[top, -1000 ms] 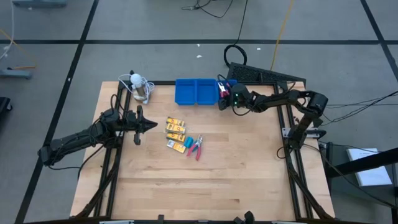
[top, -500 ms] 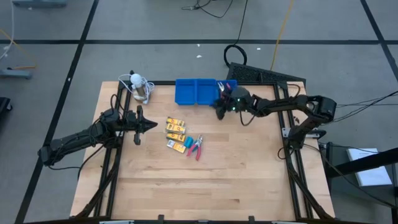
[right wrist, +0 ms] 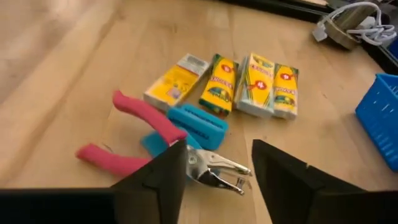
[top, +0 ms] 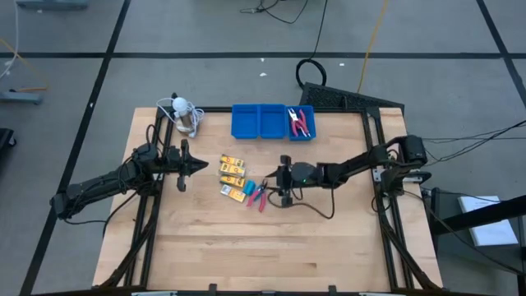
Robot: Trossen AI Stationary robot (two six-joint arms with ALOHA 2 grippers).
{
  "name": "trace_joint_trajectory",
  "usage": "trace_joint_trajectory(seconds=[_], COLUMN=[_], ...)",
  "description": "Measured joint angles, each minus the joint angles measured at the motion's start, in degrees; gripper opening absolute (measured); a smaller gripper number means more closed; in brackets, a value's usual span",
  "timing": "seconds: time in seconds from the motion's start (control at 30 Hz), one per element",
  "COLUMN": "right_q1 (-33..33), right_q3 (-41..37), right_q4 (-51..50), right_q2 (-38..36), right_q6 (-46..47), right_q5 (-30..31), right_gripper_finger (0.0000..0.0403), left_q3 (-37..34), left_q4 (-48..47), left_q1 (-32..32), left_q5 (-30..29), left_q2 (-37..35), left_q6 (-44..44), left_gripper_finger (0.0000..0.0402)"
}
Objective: Pick & Place School Supplies
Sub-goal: Put the red ticket punch into the right blue bin
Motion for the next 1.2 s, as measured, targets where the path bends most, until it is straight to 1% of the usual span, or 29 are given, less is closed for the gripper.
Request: trace_joint_trajectory(seconds=[0.07,0.17,0.27,0.37,0.43,0.53,0.63,0.77,0.93,1.03,1.2], right_q1=[0.62,0.67,0.60,0.62,0.62,0.49,0.10,-0.34,-0.19,-0.25,-0.25], right_q3=[1.41,4.79,7.77,10.77,12.85,15.48,17.08,17.18,16.91,17.30,17.07], right_q4=[-1.57,-7.44,-13.77,-19.52,-24.75,-31.14,-35.39,-36.71,-33.10,-28.12,-27.19], right_q2=[0.49,0.83,0.94,0.90,0.90,0.90,0.88,0.92,4.99,7.31,9.03], right_q6=[0.21,0.99,-2.64,-8.08,-11.01,-14.12,-14.90,-15.40,-21.18,-25.10,-27.11], right_q5=[0.56,0.50,0.57,0.21,-1.30,-1.47,-1.05,-1.06,-0.76,-0.85,-0.91], right_gripper_finger=[0.0200,0.0226,0.0244,0.0251,0.0250,0.0248,0.0248,0.0247,0.0246,0.0243,0.0242], left_q3=[0.00,0.00,0.00,0.00,0.01,0.02,0.00,0.00,0.01,0.00,0.00], left_q4=[-0.02,-0.01,-0.02,-0.02,0.00,0.00,0.00,0.00,-0.01,0.00,-0.02], left_q1=[-0.02,-0.01,-0.02,-0.02,0.00,-0.02,-0.02,-0.02,-0.01,-0.02,0.00], left_q5=[0.00,0.00,0.00,0.00,-0.02,-0.01,0.00,-0.02,-0.05,-0.09,-0.11], left_q2=[0.01,0.01,0.02,0.00,0.01,0.00,0.00,0.00,0.00,0.00,0.02], left_q6=[-0.01,0.00,-0.01,0.00,0.00,0.00,0.00,0.00,0.00,0.00,0.00], left_gripper_finger=[0.0019,0.0019,0.0019,0.0019,0.0019,0.0019,0.0019,0.0019,0.0019,0.0019,0.0019])
